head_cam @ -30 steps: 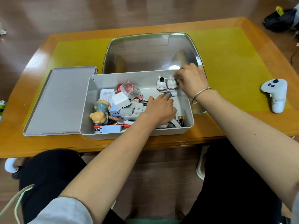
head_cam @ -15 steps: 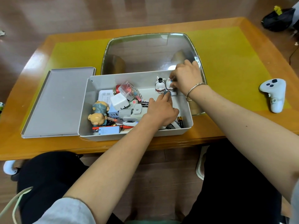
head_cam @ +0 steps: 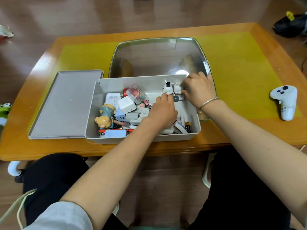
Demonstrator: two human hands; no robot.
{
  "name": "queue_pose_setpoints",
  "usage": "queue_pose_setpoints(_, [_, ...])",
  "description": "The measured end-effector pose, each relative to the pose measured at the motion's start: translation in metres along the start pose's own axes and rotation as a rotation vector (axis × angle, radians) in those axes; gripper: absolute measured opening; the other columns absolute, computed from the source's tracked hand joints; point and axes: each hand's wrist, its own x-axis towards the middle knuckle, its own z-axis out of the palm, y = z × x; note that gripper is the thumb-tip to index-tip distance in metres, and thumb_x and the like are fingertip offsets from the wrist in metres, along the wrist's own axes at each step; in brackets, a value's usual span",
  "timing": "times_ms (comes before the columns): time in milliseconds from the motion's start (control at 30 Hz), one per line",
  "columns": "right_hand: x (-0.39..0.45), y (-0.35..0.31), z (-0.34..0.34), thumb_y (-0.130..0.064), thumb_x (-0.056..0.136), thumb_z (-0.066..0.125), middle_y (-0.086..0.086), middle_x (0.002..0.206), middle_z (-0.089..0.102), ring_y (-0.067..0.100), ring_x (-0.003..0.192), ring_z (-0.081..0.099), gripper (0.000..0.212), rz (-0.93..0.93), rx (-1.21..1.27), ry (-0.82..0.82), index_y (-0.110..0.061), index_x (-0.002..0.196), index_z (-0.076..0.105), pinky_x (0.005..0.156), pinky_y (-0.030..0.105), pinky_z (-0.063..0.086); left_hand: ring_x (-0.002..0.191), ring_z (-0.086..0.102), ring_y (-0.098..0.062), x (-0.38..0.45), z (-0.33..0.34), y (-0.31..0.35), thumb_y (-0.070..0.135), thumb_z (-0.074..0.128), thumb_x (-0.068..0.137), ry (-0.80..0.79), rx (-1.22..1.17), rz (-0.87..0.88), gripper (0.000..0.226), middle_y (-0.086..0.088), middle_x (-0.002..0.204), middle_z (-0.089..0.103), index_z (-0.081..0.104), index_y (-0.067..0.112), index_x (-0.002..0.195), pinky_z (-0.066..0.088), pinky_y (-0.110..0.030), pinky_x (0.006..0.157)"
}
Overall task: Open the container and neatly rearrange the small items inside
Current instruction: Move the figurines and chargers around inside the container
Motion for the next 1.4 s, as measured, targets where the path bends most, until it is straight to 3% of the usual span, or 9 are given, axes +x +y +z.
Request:
queue_pose_setpoints(100, [-0.016,0.000,0.004,-0.017,0.088,0.056,0.001,0.120,0.057,0.028,0.111,0.047,0.024,0.033,0.091,-0.001,-0.020,0.112,0.063,0.089,0.043,0.034,0.126,0.031,-0.037,0.005,-0.001,-0.008,0.018,0.038,0.096,-0.080,-0.015,-0.051,0.041,-0.024,0.139,0.031,0.033,-0.003,0.132,0.031,-0.043,0.105])
queue_pose_setpoints(233, [-0.026,-0.002,0.007,-0.006,0.087,0.052,-0.002,0.123,0.054,0.026,0.111,0.046,0.033,0.063,0.168,0.015,-0.020,0.115,0.062,0.087,0.042,0.035,0.143,0.010,-0.037,0.013,0.001,-0.010,0.022,0.034,0.098,-0.179,0.010,-0.066,0.055,-0.027,0.155,0.007,0.017,0.001,0.146,0.022,-0.048,0.113])
queue_pose_setpoints(633, [-0.026,-0.004,0.011,-0.003,0.086,0.052,0.000,0.122,0.052,0.026,0.111,0.047,0.033,0.081,0.195,0.014,-0.018,0.113,0.063,0.085,0.039,0.033,0.142,0.015,-0.033,0.017,0.007,-0.012,0.031,0.033,0.097,-0.138,0.167,-0.032,0.063,-0.020,0.157,0.011,0.010,0.012,0.152,0.019,-0.048,0.111])
queue_pose_setpoints(967, [-0.024,-0.002,0.013,-0.005,0.086,0.053,-0.001,0.120,0.054,0.025,0.111,0.049,0.031,0.072,0.205,0.031,-0.018,0.111,0.063,0.086,0.039,0.033,0.143,0.012,-0.033,0.019,0.006,-0.013,0.035,0.031,0.097,-0.216,0.186,-0.012,0.062,-0.019,0.158,0.010,0.006,0.022,0.153,0.016,-0.052,0.110])
queue_pose_setpoints(1067, [-0.014,-0.001,0.010,-0.017,0.087,0.059,0.001,0.118,0.056,0.027,0.110,0.049,0.026,0.050,0.157,0.042,-0.020,0.112,0.063,0.089,0.041,0.034,0.138,0.021,-0.035,0.015,0.004,-0.012,0.030,0.032,0.097,-0.148,0.165,-0.024,0.053,-0.021,0.152,0.022,0.022,0.019,0.148,0.023,-0.051,0.107])
queue_pose_setpoints(1133, [-0.004,-0.001,0.008,-0.022,0.086,0.061,0.003,0.117,0.058,0.029,0.111,0.049,0.027,0.043,0.115,0.031,-0.021,0.113,0.062,0.092,0.042,0.033,0.125,0.033,-0.037,0.012,0.003,-0.011,0.020,0.034,0.098,-0.014,0.125,-0.036,0.038,-0.023,0.137,0.039,0.039,0.011,0.134,0.032,-0.047,0.098])
queue_pose_setpoints(1200, [0.006,-0.002,0.006,-0.024,0.084,0.063,0.004,0.117,0.058,0.030,0.111,0.048,0.029,0.039,0.074,0.009,-0.021,0.113,0.062,0.092,0.041,0.032,0.111,0.041,-0.037,0.011,0.002,-0.010,0.007,0.038,0.094,0.173,0.038,-0.053,0.027,-0.022,0.121,0.049,0.044,0.005,0.121,0.036,-0.041,0.087])
queue_pose_setpoints(1267, [0.014,-0.003,0.005,-0.026,0.082,0.065,0.005,0.115,0.059,0.030,0.110,0.048,0.029,0.032,0.029,-0.018,-0.021,0.111,0.064,0.091,0.040,0.032,0.103,0.044,-0.036,0.012,-0.002,-0.010,-0.004,0.039,0.087,0.294,-0.048,-0.055,0.030,-0.022,0.114,0.051,0.042,0.001,0.116,0.033,-0.037,0.078])
queue_pose_setpoints(1400, [0.022,-0.007,0.004,-0.028,0.080,0.068,0.006,0.111,0.059,0.030,0.108,0.049,0.027,-0.001,-0.088,-0.061,-0.021,0.106,0.067,0.088,0.038,0.032,0.102,0.045,-0.035,0.019,-0.005,-0.012,-0.011,0.040,0.082,0.353,-0.109,-0.042,0.047,-0.020,0.118,0.049,0.039,0.003,0.127,0.032,-0.033,0.076])
